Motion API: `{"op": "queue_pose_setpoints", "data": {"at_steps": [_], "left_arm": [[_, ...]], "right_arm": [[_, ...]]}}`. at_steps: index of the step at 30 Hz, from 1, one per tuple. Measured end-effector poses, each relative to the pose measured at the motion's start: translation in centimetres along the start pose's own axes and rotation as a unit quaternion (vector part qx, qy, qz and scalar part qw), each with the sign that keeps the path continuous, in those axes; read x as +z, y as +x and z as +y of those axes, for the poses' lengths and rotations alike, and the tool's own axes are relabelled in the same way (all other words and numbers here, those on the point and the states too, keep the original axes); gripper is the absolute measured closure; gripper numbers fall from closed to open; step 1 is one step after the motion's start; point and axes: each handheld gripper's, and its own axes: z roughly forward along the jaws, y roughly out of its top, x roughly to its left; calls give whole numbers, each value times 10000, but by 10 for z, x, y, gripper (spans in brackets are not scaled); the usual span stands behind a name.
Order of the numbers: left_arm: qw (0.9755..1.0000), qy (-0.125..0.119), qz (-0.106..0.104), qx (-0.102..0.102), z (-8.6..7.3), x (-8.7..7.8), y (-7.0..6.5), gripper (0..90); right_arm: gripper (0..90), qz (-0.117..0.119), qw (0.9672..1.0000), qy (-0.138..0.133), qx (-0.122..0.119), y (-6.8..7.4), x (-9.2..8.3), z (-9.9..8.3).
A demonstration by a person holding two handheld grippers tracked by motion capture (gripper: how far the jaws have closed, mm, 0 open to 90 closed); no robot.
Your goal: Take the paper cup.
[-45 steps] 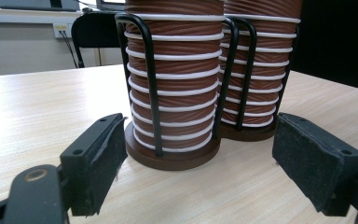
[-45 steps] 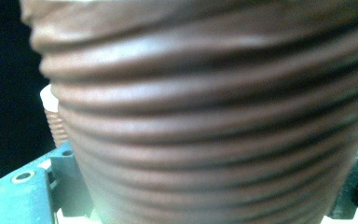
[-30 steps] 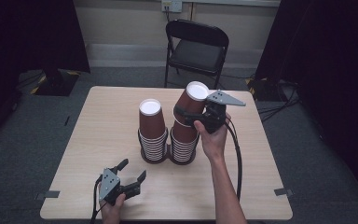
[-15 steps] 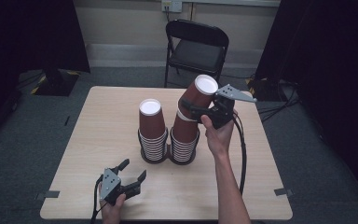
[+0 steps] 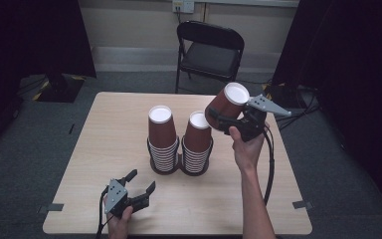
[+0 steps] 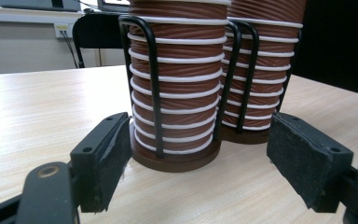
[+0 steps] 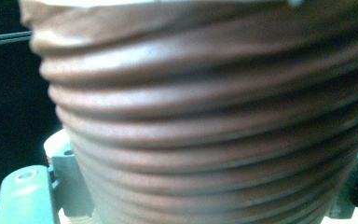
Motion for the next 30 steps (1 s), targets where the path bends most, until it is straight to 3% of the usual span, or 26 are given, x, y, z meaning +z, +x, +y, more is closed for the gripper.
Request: {"op": "queue_pose_setpoints", "data": {"at_steps": [13,17,24,26,28,30], "left_arm": [[9998,172,-31,97,1,3,-2,223],[9993,281,0,231,2,5,-3,232],[9988,436,-26,200,3,8,-2,241],[9987,473,-110,152,3,8,-1,241],[9985,381,-384,35,3,8,1,241],[9984,388,-399,25,3,8,2,238]], "right_arm": [[138,-169,9994,14,301,-10,-28,-20],[138,-235,9991,25,359,-12,-34,-26],[139,-178,9986,51,503,-11,-42,-39],[138,-138,9981,53,597,-11,-43,-46],[138,-101,9979,104,633,-9,-43,-52],[138,-85,9979,149,629,-7,-44,-58]]}}
